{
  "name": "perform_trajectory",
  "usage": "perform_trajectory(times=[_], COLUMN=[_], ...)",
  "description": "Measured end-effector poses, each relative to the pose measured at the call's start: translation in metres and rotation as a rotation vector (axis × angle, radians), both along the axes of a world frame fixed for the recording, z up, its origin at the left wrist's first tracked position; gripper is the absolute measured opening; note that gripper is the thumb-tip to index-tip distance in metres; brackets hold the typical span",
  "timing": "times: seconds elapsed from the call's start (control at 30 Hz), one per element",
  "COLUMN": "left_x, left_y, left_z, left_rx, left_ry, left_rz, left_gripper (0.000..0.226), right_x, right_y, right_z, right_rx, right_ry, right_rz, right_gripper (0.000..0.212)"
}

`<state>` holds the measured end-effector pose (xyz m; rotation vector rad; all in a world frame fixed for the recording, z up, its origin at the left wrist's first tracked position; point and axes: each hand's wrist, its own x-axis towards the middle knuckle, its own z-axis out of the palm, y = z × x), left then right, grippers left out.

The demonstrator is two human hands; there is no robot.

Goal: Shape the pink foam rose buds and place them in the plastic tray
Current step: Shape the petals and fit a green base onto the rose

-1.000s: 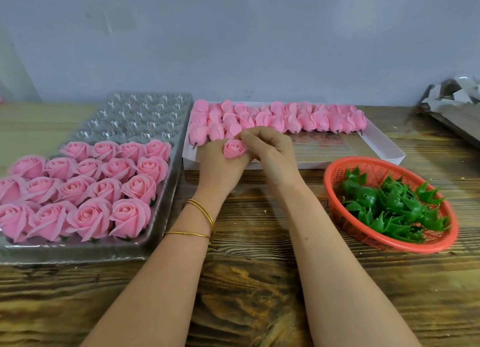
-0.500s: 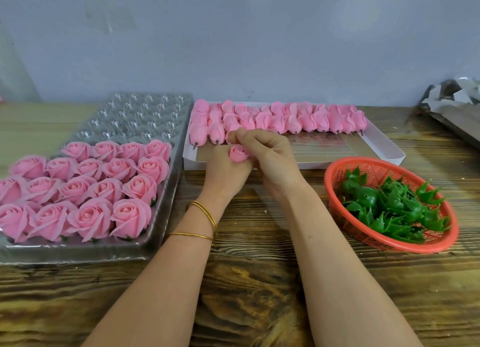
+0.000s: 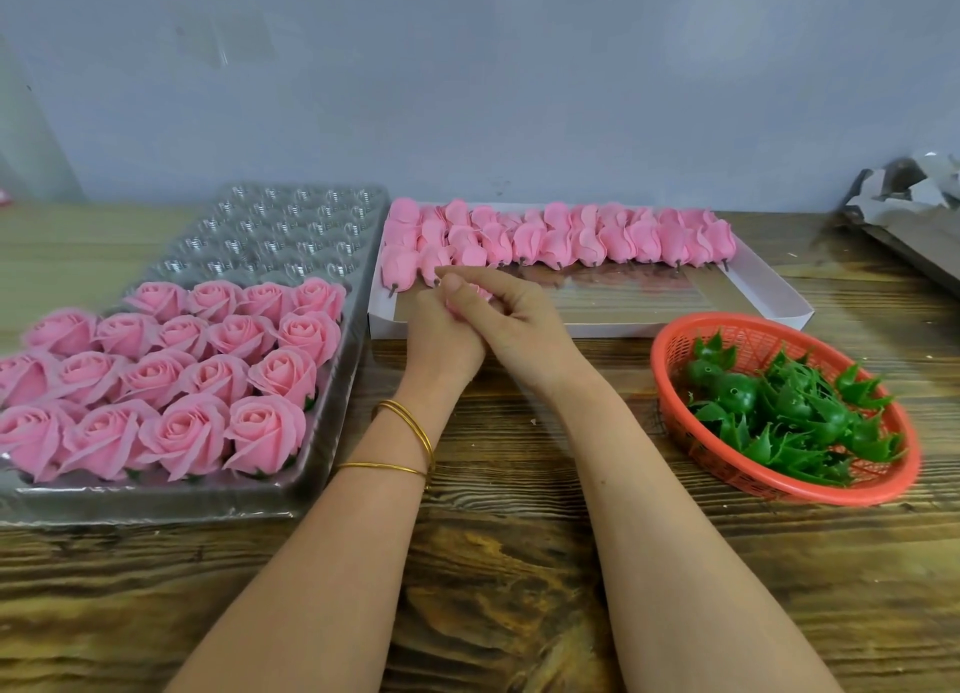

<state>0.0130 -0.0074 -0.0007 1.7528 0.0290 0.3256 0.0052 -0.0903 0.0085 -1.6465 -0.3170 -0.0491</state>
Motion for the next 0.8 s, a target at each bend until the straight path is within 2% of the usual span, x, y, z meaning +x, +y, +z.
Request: perform_trajectory(times=[0.13, 0.33, 0.4, 0.5, 0.6, 0.73, 0.8], left_x=[-0.003, 0.003, 0.004, 0.003, 0.003, 0.003, -0.001], left_y=[-0.001, 0.0, 0.0, 0.001, 0.0, 0.0, -0.003], left_z=[0.001, -0.004, -0.005, -0.004, -0.005, -0.004, -0.001], left_rx=[-0.019, -0.076, -0.2, -0.143, -0.143, -0.059, -0.141], left_ry=[-0.035, -0.048, -0.032, -0.082, -0.081, -0.077, -0.028], left_rz=[0.004, 0.024, 0.035, 0.014, 0.027, 0.003, -0.114], left_gripper=[0.011, 0.039, 0.04, 0.042, 0.032, 0.027, 0.031], right_x=[-0.002, -0.003, -0.001, -0.002, -0.003, -0.002, 0.001], right_y=[-0.001, -0.002, -0.003, -0.004, -0.005, -0.009, -0.012], right_z=[-0.001, -0.001, 0.0, 0.002, 0.003, 0.007, 0.009], right_rx=[-0.15, -0.404, -0.467, -0.507, -0.412, -0.03, 0.135], right_ry=[-0.016, -0.106, -0.131, -0.19, -0.181, 0.003, 0.083], right_rz=[-0.003, -0.029, -0.009, 0.022, 0.052, 0.021, -0.032], right_gripper=[0.038, 0.052, 0.051, 0.04, 0.029, 0.052, 0.046])
